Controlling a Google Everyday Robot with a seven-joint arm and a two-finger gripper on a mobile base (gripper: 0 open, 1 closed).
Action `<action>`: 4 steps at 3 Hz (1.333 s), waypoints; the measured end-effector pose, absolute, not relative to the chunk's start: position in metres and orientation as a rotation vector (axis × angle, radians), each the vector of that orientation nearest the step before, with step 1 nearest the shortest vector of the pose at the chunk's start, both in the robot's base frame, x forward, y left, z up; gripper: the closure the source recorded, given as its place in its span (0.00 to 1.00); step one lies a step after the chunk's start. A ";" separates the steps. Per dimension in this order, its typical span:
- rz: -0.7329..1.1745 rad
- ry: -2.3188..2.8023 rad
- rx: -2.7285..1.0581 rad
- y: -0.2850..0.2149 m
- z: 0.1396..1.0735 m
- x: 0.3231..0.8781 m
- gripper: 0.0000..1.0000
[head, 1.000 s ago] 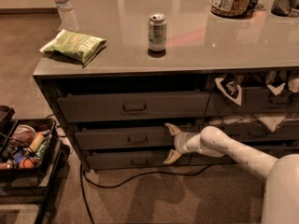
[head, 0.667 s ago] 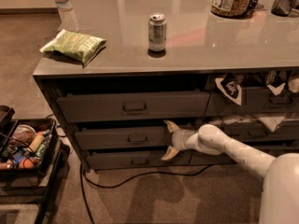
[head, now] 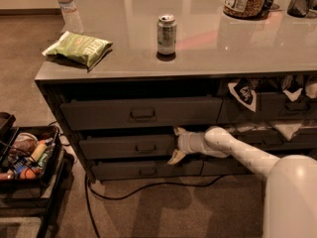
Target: Open middle drawer
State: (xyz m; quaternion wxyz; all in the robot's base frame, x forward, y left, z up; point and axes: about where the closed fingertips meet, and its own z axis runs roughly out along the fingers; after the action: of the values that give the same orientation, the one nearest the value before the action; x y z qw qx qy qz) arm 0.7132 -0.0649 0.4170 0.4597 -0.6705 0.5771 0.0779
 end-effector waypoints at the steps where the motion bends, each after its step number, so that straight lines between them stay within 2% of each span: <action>1: 0.195 1.431 -1.668 -0.061 0.413 0.713 0.00; 4: 0.172 1.484 -1.661 -0.071 0.397 0.716 0.00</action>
Offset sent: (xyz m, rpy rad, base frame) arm 0.0012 0.0015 -0.0063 -0.0367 0.0241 0.0038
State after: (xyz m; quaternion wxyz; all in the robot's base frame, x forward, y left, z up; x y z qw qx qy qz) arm 0.7156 -0.0709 0.3971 0.4385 -0.6683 0.5970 0.0692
